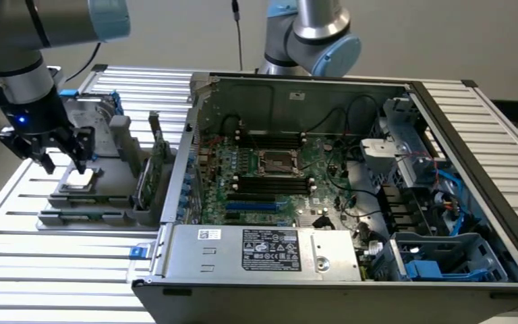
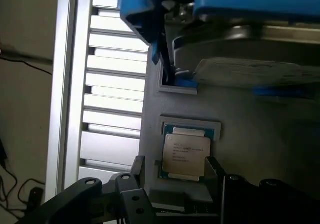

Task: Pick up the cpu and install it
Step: 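Pick up the cpu and move it towards the insertion slot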

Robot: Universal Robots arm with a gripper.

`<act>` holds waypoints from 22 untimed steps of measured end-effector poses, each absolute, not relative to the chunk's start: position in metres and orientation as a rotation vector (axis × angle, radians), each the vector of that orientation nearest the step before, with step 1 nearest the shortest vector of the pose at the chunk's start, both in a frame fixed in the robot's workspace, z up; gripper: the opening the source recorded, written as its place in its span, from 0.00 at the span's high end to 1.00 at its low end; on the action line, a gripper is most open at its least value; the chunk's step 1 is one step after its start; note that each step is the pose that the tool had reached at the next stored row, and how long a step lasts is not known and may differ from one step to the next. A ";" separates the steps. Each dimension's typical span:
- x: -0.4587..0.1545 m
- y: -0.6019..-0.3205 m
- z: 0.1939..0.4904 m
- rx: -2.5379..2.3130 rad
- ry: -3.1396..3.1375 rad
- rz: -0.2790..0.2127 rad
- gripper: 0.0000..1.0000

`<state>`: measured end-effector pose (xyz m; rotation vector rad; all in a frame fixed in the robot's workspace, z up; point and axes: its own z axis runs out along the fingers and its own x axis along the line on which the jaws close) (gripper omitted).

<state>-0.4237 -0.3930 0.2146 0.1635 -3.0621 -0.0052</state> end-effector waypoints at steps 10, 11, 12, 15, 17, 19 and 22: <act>-0.410 -0.402 0.213 0.164 -3.062 -0.016 0.40; -0.409 -0.402 0.213 0.164 -3.063 -0.016 0.40; -0.409 -0.401 0.213 0.164 -3.062 -0.016 0.40; -0.409 -0.399 0.212 0.164 -3.062 -0.016 0.39; -0.409 -0.397 0.212 0.164 -3.062 -0.016 0.34; -0.409 -0.394 0.209 0.164 -3.063 -0.016 0.27; -0.409 -0.390 0.204 0.164 -3.062 -0.016 0.27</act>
